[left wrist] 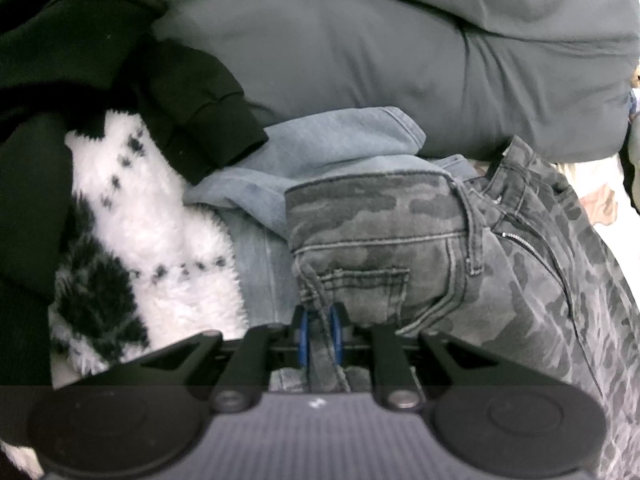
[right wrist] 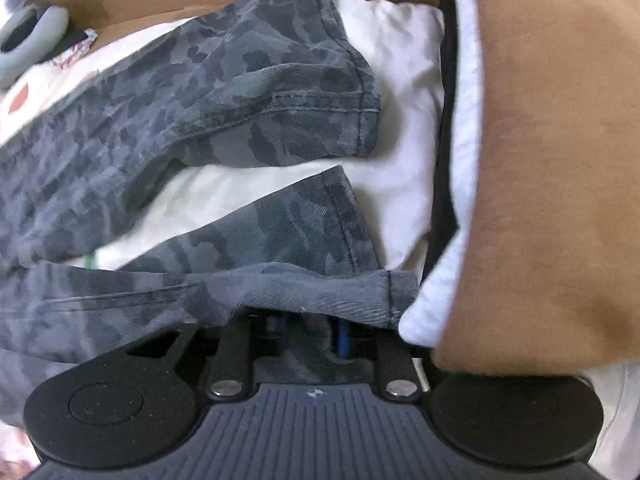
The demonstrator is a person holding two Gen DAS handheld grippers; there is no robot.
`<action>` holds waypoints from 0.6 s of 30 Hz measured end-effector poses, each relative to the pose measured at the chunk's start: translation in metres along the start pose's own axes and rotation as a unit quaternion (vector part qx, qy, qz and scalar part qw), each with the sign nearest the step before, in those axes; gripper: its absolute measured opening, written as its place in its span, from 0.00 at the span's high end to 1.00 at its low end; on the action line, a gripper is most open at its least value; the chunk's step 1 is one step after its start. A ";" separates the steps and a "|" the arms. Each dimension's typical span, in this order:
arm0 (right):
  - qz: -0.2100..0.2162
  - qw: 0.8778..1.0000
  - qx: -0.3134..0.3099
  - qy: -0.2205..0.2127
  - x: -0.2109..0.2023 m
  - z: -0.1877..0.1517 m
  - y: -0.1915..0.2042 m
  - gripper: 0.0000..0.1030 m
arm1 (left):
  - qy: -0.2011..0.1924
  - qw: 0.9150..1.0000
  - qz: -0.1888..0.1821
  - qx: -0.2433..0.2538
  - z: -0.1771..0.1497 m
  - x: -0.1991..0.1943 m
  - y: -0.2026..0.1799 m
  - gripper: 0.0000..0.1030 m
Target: Fold clothes
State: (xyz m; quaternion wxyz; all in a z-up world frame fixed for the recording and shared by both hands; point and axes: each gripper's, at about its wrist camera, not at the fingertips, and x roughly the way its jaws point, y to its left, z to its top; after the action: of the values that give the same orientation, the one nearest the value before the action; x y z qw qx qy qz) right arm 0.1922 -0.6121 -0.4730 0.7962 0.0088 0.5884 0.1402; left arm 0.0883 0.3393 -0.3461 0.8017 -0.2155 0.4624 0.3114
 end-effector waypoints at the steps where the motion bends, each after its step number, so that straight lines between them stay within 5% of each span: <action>1: 0.004 1.000 0.004 0.003 -0.006 -0.001 -0.001 0.54 | 0.000 1.000 -0.001 -0.001 0.000 0.000 0.000 0.87; 3: 0.016 1.000 0.011 0.004 -0.021 -0.003 -0.004 0.46 | 0.000 1.000 -0.001 -0.002 -0.001 0.000 0.001 0.87; 11: 0.032 0.999 0.011 -0.017 -0.076 -0.021 -0.022 0.45 | 0.002 1.000 -0.002 -0.003 0.000 0.002 0.001 0.87; 18: 0.036 0.996 0.080 -0.018 -0.073 -0.063 -0.062 0.46 | 0.002 1.000 -0.001 -0.001 -0.001 0.004 0.001 0.87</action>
State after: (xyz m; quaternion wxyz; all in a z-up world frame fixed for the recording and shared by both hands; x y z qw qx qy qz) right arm 0.1264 -0.6983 -0.4354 0.7977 0.0964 0.5828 0.1212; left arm 0.0882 0.3409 -0.3498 0.8006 -0.2175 0.4636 0.3112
